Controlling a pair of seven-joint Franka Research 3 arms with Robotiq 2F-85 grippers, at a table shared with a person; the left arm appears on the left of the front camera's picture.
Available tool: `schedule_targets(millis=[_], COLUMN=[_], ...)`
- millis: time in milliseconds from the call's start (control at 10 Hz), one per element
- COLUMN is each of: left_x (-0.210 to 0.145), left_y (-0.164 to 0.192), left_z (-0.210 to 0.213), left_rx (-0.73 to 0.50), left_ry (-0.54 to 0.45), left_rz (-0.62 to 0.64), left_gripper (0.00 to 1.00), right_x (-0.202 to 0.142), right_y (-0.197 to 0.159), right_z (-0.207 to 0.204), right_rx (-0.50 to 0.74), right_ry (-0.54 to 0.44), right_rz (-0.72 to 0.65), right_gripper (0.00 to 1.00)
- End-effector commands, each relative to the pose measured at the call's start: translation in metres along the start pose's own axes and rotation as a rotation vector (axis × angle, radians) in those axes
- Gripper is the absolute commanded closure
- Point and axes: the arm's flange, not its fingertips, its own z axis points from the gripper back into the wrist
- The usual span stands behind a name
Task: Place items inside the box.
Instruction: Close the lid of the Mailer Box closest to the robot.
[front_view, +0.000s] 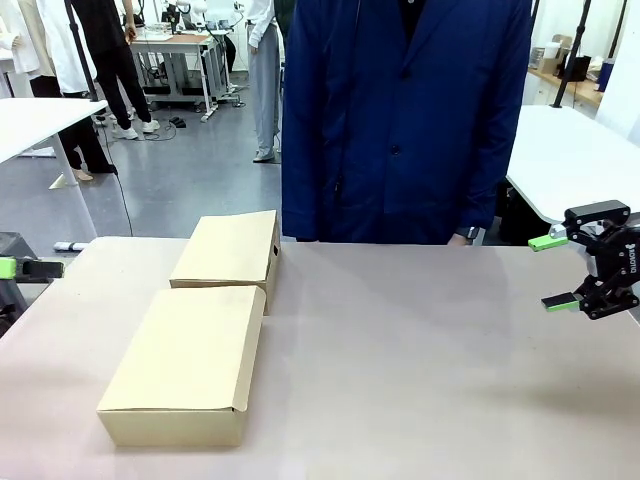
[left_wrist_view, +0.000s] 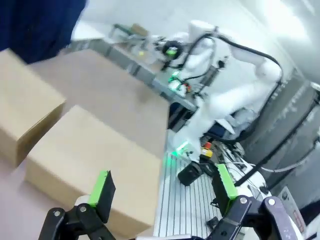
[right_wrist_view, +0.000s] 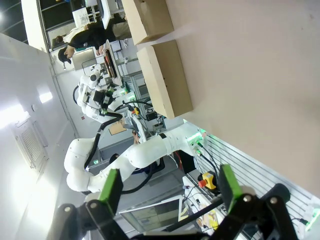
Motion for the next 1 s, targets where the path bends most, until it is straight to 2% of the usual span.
schedule_targets(millis=[0,100,200,300,400,900], left_x=[0.007,-0.001,-0.006,-0.014,-0.011,-0.011], left_y=[0.027,0.044,0.06,0.078,0.049,0.049], left_z=[-0.001,0.001,0.003,0.004,0.001,0.001], left_rx=[0.082,0.032,-0.012,-0.008,0.063,0.063], left_ry=[0.025,0.072,0.051,0.047,0.057,0.057], left_rz=[0.159,0.281,0.385,0.377,0.276,0.276], left_gripper=[0.0,0.0,0.0,0.0,0.0,0.0], right_x=[-0.001,-0.001,-0.001,-0.001,-0.001,-0.001], right_y=[0.004,0.004,0.004,0.004,0.004,0.004], right_z=[-0.001,-0.001,-0.001,-0.001,-0.001,-0.001], right_rx=[0.024,0.024,0.024,0.024,0.024,0.024], right_ry=[-0.001,-0.001,-0.001,-0.001,-0.001,-0.001], right_rz=[-0.018,-0.018,-0.018,-0.018,-0.018,-0.018], right_gripper=[0.0,0.0,0.0,0.0,0.0,0.0])
